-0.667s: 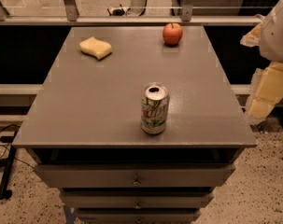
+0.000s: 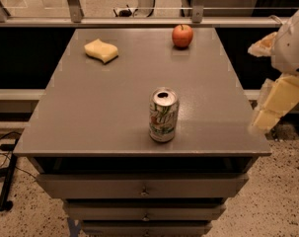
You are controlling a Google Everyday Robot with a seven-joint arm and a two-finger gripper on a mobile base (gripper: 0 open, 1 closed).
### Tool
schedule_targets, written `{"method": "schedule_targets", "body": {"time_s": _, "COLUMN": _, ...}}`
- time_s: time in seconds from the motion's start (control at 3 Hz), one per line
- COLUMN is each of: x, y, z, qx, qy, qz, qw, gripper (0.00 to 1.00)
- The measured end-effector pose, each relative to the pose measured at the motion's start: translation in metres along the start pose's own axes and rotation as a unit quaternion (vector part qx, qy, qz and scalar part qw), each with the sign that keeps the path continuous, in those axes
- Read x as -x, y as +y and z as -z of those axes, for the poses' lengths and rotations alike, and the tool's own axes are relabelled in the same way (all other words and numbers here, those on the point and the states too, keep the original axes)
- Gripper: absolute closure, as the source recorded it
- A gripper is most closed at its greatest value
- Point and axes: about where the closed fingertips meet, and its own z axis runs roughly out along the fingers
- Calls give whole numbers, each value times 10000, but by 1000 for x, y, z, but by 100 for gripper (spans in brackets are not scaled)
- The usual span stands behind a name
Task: Move 7up can near apple
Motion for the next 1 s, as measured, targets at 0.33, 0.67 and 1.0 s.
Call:
{"method": "schedule_targets", "body": {"time_s": 0.33, "x": 15, "y": 1, "z": -20, "qx": 149, "qy": -865, "qz": -217, "qw": 9959, "gripper": 0}}
{"method": "schedule_targets", "body": {"time_s": 0.67, "x": 38, "y": -3, "z": -48, "qx": 421, "qy": -1854, "qz": -419, "qw": 9809, "gripper": 0}}
{"method": "schedule_targets", "body": {"time_s": 1.0, "x": 88, "y": 5, "z": -70, "qx": 811, "qy": -3169, "qz": -498, "qw": 9437, "gripper": 0}}
